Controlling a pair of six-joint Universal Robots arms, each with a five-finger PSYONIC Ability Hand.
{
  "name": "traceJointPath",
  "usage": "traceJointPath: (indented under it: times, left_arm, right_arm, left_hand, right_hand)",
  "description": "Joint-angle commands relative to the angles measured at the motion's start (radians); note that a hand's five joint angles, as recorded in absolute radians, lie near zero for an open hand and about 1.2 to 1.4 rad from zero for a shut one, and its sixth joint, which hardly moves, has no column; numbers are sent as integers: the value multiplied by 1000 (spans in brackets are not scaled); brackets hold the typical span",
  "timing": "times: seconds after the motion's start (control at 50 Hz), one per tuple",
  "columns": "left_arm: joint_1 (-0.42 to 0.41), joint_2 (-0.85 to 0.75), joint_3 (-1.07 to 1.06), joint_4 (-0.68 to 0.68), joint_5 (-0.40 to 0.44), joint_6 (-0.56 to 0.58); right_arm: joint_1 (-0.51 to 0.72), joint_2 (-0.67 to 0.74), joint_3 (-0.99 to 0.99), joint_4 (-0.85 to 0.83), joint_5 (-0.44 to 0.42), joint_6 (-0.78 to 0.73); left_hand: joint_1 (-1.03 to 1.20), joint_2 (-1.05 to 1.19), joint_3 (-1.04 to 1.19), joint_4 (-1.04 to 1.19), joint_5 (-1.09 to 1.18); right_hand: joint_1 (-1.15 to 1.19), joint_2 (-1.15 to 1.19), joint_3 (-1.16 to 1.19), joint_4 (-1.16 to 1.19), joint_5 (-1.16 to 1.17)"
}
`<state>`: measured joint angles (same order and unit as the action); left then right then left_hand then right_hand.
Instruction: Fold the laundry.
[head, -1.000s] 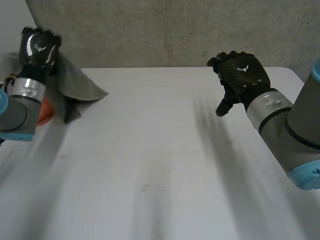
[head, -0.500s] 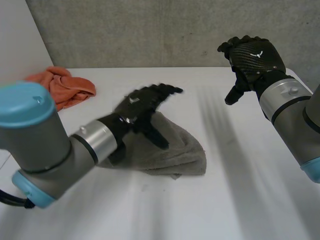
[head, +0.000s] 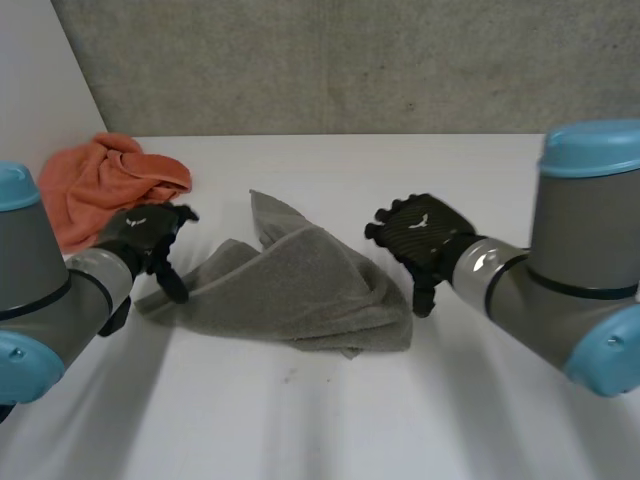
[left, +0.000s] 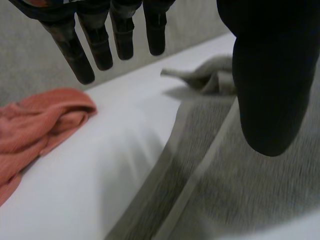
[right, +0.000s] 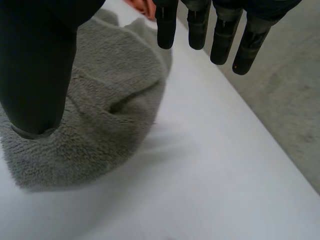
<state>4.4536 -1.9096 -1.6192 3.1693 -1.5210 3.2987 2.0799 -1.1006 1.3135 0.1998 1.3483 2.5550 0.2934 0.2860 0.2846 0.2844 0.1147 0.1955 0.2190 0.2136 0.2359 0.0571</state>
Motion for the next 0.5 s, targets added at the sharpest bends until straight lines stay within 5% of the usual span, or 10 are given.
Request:
traceJointPath:
  times: [0.02, 0.4, 0.5]
  left_arm:
    - [30, -51, -8, -11, -5, 50]
    - [33, -183, 12, -22, -8, 58]
    - [30, -192, 16, -23, -4, 58]
  right_arm:
    - [35, 142, -128, -11, 0, 1]
    - [71, 260, -215, -13, 12, 5]
    - [69, 263, -220, -17, 38, 16]
  left_hand:
    - [173, 180, 181, 182, 177]
    - [258, 265, 266, 267, 262]
    - [750, 757, 759, 759, 754]
  right_hand:
    - [-21, -44, -39, -61, -57]
    - [-21, -44, -39, -61, -57]
    - [-21, -44, -39, -61, -57]
